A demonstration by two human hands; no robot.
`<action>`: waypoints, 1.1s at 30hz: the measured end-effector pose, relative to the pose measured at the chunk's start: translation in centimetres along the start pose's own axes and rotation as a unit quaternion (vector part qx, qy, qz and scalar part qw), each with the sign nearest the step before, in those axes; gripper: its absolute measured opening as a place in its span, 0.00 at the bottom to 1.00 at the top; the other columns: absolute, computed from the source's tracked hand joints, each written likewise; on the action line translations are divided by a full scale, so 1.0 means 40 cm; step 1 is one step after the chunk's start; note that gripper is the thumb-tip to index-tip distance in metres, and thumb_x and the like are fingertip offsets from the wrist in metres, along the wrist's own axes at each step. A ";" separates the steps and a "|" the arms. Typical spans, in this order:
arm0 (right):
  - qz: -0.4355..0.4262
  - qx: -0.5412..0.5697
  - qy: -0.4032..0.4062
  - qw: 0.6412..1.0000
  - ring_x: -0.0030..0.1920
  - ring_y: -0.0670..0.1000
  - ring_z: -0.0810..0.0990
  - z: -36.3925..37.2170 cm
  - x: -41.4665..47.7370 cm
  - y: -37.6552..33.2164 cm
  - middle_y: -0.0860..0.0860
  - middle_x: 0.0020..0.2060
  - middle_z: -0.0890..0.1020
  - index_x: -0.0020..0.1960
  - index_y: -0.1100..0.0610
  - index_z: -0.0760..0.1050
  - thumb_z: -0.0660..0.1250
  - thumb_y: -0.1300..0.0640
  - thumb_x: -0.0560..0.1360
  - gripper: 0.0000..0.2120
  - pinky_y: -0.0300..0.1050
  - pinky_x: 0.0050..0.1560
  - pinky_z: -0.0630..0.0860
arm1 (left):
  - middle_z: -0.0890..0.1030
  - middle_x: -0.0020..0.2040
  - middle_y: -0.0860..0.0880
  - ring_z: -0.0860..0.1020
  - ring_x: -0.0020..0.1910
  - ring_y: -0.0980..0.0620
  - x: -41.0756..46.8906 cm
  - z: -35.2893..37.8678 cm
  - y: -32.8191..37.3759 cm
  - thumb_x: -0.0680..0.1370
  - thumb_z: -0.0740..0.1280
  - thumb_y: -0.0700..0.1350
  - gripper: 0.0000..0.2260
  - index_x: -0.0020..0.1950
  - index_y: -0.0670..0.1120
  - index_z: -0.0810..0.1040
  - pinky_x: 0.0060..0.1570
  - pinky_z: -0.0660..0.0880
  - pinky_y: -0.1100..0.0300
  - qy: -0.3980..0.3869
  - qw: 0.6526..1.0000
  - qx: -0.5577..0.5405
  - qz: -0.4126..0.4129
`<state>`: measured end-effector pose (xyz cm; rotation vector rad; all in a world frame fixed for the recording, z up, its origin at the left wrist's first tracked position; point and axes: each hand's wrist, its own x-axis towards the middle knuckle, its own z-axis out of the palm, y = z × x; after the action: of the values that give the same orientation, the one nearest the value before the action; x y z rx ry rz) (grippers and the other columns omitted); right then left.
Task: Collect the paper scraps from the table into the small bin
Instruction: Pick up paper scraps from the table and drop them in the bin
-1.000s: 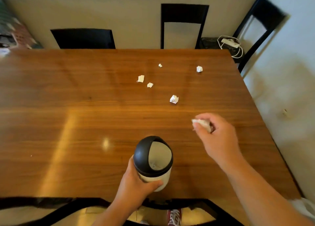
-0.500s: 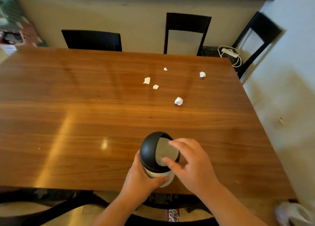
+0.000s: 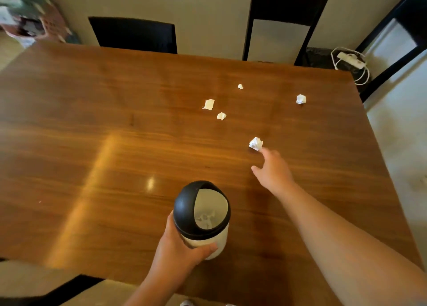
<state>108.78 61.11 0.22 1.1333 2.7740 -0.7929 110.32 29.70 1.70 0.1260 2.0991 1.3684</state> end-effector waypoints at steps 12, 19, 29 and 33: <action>-0.016 -0.107 -0.052 0.993 0.60 0.57 0.73 0.082 0.114 0.000 0.52 0.62 0.70 0.68 0.48 0.70 0.62 0.64 0.77 0.22 0.49 0.49 0.73 | 0.81 0.60 0.65 0.81 0.59 0.63 0.019 -0.019 -0.024 0.48 0.87 0.62 0.49 0.64 0.73 0.68 0.57 0.80 0.55 0.028 0.999 -0.031 -0.006; -0.015 -0.008 -0.048 0.999 0.50 0.54 0.78 0.080 -0.157 0.065 0.51 0.53 0.78 0.57 0.52 0.75 0.67 0.54 0.77 0.09 0.49 0.48 0.77 | 0.79 0.59 0.71 0.79 0.57 0.70 -0.042 -0.038 -0.030 0.48 0.87 0.61 0.49 0.65 0.70 0.67 0.50 0.79 0.66 -0.029 0.999 -0.012 -0.010; -0.083 0.217 0.336 0.913 0.48 0.30 0.78 -0.352 -0.629 0.001 0.28 0.52 0.78 0.59 0.32 0.72 0.69 0.40 0.73 0.16 0.21 0.38 0.73 | 0.79 0.57 0.71 0.76 0.54 0.76 -0.184 -0.094 -0.010 0.51 0.84 0.60 0.45 0.59 0.78 0.61 0.52 0.73 0.70 -0.110 0.991 0.060 0.038; -0.047 0.222 0.409 0.884 0.58 0.46 0.77 -0.429 -0.840 -0.001 0.47 0.58 0.76 0.70 0.51 0.70 0.69 0.31 0.68 0.37 0.45 0.62 0.74 | 0.77 0.58 0.75 0.76 0.56 0.74 -0.239 -0.091 0.009 0.53 0.85 0.58 0.45 0.58 0.82 0.61 0.63 0.76 0.57 -0.147 0.985 0.058 0.069</action>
<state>135.91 47.57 22.68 1.7602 3.4312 -1.2498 115.90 23.15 7.23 0.4995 1.9462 1.2204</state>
